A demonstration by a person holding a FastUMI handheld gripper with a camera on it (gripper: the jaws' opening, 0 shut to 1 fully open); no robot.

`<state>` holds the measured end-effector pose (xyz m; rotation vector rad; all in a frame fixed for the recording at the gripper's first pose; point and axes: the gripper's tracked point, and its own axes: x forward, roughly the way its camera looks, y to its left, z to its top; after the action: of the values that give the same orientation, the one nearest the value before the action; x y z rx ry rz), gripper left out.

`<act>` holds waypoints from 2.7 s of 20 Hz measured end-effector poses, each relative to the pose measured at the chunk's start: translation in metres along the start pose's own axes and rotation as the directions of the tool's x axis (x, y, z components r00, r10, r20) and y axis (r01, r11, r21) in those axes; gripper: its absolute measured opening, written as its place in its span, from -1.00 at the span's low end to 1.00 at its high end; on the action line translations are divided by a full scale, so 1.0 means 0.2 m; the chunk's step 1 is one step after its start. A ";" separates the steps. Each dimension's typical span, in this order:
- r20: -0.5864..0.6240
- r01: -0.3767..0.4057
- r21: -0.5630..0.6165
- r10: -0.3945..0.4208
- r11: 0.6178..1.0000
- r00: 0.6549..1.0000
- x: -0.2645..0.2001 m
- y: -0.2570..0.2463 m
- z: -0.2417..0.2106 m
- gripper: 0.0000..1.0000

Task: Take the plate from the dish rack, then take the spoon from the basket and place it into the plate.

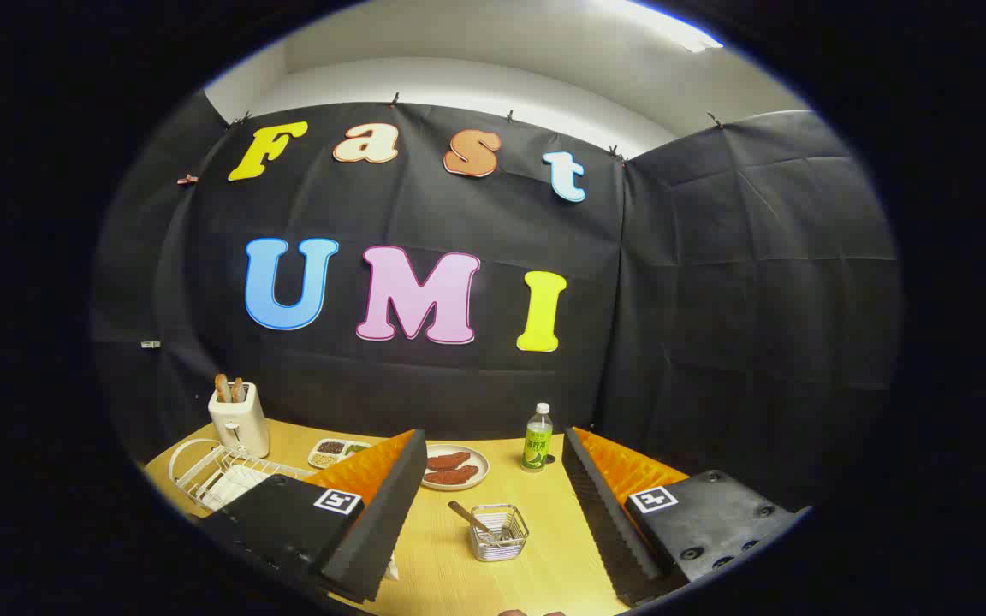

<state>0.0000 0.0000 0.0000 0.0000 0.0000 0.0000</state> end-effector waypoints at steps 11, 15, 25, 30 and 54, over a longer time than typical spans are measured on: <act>-0.041 -0.073 0.021 0.074 0.997 0.996 0.00 0.16 -0.04 0.94; -0.049 -0.077 0.027 0.079 0.997 0.996 0.01 0.19 -0.04 0.95; -0.092 -0.079 0.039 0.082 0.996 0.992 0.09 0.26 -0.06 0.94; -0.101 -0.083 0.033 0.086 0.996 0.991 0.12 0.30 -0.06 0.95; -0.451 -0.233 -0.125 0.154 0.964 0.879 0.60 0.88 -0.49 0.94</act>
<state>0.1210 0.1764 -0.0972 -0.1779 0.4545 0.2029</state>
